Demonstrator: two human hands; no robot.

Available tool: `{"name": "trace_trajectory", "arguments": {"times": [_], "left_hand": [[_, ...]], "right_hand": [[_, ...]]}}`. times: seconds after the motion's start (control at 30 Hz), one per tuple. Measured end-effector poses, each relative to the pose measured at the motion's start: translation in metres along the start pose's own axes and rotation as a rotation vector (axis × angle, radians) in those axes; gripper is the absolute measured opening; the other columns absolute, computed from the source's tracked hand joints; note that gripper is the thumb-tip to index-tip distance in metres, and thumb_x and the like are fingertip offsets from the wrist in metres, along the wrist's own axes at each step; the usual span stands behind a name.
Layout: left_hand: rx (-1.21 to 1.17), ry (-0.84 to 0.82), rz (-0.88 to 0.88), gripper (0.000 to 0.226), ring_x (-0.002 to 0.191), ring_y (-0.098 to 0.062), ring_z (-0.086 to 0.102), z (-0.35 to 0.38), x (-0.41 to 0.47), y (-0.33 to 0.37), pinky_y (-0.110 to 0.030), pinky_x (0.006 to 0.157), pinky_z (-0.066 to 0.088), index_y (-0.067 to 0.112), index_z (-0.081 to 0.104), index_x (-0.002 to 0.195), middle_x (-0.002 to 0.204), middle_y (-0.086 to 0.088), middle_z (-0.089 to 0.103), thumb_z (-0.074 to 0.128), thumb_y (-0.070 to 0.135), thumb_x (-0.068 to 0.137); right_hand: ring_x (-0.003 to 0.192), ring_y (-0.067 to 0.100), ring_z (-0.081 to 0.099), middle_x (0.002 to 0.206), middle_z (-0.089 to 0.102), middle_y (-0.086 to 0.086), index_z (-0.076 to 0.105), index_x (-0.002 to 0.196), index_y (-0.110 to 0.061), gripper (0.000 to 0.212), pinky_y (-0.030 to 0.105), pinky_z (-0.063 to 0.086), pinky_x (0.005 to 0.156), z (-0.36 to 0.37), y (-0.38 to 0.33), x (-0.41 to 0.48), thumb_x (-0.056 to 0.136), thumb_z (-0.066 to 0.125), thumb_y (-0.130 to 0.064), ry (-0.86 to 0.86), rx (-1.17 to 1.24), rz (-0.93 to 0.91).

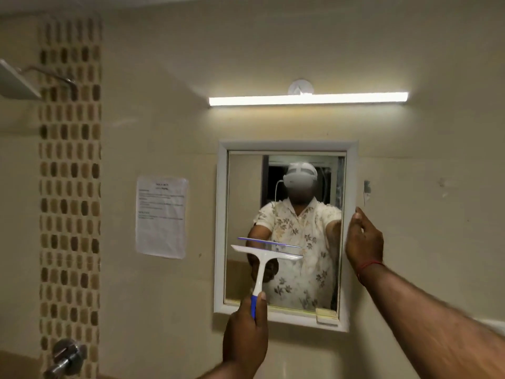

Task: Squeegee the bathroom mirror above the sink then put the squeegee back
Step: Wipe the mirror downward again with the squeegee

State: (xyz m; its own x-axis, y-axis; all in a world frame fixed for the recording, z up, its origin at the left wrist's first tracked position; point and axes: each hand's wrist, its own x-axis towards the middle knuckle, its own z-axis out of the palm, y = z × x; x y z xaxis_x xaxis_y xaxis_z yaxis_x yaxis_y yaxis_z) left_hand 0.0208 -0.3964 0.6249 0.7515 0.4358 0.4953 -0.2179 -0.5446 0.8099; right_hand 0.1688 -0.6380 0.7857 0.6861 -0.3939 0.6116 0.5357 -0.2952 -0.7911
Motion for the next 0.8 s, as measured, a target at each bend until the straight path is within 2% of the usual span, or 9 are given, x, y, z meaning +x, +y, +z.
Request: {"name": "trace_trajectory", "arguments": {"times": [0.13, 0.2, 0.27, 0.37, 0.43, 0.6, 0.8], "left_hand": [[-0.058, 0.044, 0.122, 0.052, 0.064, -0.008, 0.060, -0.017, 0.048, 0.049, -0.026, 0.059, 0.043, 0.031, 0.061, 0.097, 0.071, 0.003, 0.062, 0.032, 0.074, 0.099], [-0.070, 0.089, 0.184, 0.056, 0.062, -0.008, 0.059, -0.026, 0.075, 0.075, -0.026, 0.056, 0.042, 0.025, 0.065, 0.109, 0.071, 0.002, 0.062, 0.033, 0.071, 0.104], [-0.072, 0.125, 0.230, 0.058, 0.063, -0.010, 0.061, -0.031, 0.102, 0.097, -0.031, 0.056, 0.046, 0.021, 0.065, 0.120, 0.073, 0.002, 0.066, 0.035, 0.069, 0.108], [-0.090, 0.115, 0.269, 0.060, 0.067, -0.017, 0.067, -0.036, 0.135, 0.120, -0.044, 0.064, 0.058, 0.029, 0.062, 0.099, 0.075, 0.000, 0.069, 0.031, 0.081, 0.104], [-0.103, 0.133, 0.289, 0.066, 0.069, -0.021, 0.069, -0.037, 0.152, 0.128, -0.049, 0.067, 0.062, 0.029, 0.061, 0.095, 0.076, -0.002, 0.070, 0.028, 0.086, 0.100], [-0.165, 0.170, 0.288, 0.068, 0.073, -0.016, 0.073, -0.040, 0.180, 0.139, -0.050, 0.071, 0.065, 0.029, 0.064, 0.096, 0.079, 0.000, 0.073, 0.029, 0.088, 0.098], [-0.205, 0.167, 0.287, 0.055, 0.077, -0.020, 0.075, -0.038, 0.181, 0.140, -0.052, 0.073, 0.066, 0.027, 0.065, 0.098, 0.082, -0.003, 0.075, 0.037, 0.073, 0.105]], "right_hand": [[0.148, 0.033, 0.053, 0.157, 0.062, 0.008, 0.060, 0.156, -0.037, 0.053, 0.047, 0.040, 0.127, 0.004, -0.047, 0.054, 0.109, 0.040, -0.055, 0.025, -0.011, -0.064], [0.147, 0.037, 0.052, 0.155, 0.062, 0.015, 0.056, 0.158, -0.039, 0.053, 0.049, 0.041, 0.126, 0.008, -0.068, 0.077, 0.110, 0.040, -0.054, 0.033, -0.018, -0.079], [0.145, 0.040, 0.052, 0.154, 0.060, 0.020, 0.056, 0.159, -0.036, 0.051, 0.047, 0.040, 0.127, 0.014, -0.085, 0.097, 0.112, 0.041, -0.048, 0.033, -0.017, -0.075], [0.146, 0.042, 0.051, 0.157, 0.060, 0.017, 0.055, 0.160, -0.030, 0.050, 0.046, 0.039, 0.127, 0.023, -0.098, 0.108, 0.114, 0.043, -0.045, 0.045, -0.021, -0.083], [0.147, 0.042, 0.051, 0.158, 0.059, 0.014, 0.051, 0.163, -0.034, 0.050, 0.047, 0.039, 0.126, 0.027, -0.097, 0.104, 0.115, 0.042, -0.045, 0.056, 0.000, -0.074], [0.148, 0.042, 0.050, 0.161, 0.057, 0.013, 0.049, 0.164, -0.032, 0.050, 0.049, 0.038, 0.125, 0.033, -0.084, 0.095, 0.116, 0.042, -0.047, 0.049, 0.048, -0.051], [0.147, 0.043, 0.051, 0.159, 0.057, 0.018, 0.049, 0.164, -0.030, 0.049, 0.047, 0.038, 0.123, 0.036, -0.085, 0.091, 0.117, 0.042, -0.044, 0.070, 0.065, -0.034]]}}
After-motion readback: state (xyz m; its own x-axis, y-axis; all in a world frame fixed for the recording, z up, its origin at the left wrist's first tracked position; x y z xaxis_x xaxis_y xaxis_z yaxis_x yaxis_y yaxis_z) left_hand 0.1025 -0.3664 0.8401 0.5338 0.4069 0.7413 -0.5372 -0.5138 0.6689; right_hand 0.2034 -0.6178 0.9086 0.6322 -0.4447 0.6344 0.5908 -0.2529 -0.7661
